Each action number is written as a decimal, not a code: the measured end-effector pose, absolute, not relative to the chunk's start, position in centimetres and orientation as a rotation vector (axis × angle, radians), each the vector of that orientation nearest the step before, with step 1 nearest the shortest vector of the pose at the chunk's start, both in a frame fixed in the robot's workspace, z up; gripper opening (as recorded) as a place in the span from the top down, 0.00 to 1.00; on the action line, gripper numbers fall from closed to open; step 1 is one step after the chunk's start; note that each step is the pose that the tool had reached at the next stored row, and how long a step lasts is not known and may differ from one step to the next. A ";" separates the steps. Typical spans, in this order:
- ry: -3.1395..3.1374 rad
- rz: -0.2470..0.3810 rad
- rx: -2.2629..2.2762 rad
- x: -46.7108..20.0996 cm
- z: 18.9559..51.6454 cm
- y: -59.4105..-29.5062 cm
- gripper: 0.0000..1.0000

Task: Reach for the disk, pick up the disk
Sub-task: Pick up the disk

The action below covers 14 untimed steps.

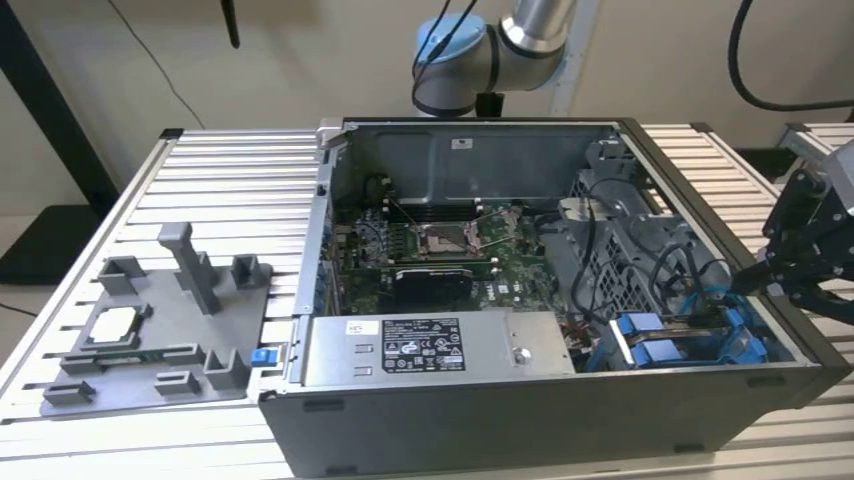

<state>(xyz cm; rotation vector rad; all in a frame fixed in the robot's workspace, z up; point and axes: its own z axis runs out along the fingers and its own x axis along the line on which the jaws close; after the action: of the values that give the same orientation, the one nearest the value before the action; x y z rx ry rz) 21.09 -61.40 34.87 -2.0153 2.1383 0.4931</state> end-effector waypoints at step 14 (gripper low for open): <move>2.140 0.499 -2.015 19.3 37.3 -61.5 1.00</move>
<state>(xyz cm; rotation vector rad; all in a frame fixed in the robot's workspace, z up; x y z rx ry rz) 19.32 -61.52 37.35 -2.0155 2.1401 0.4986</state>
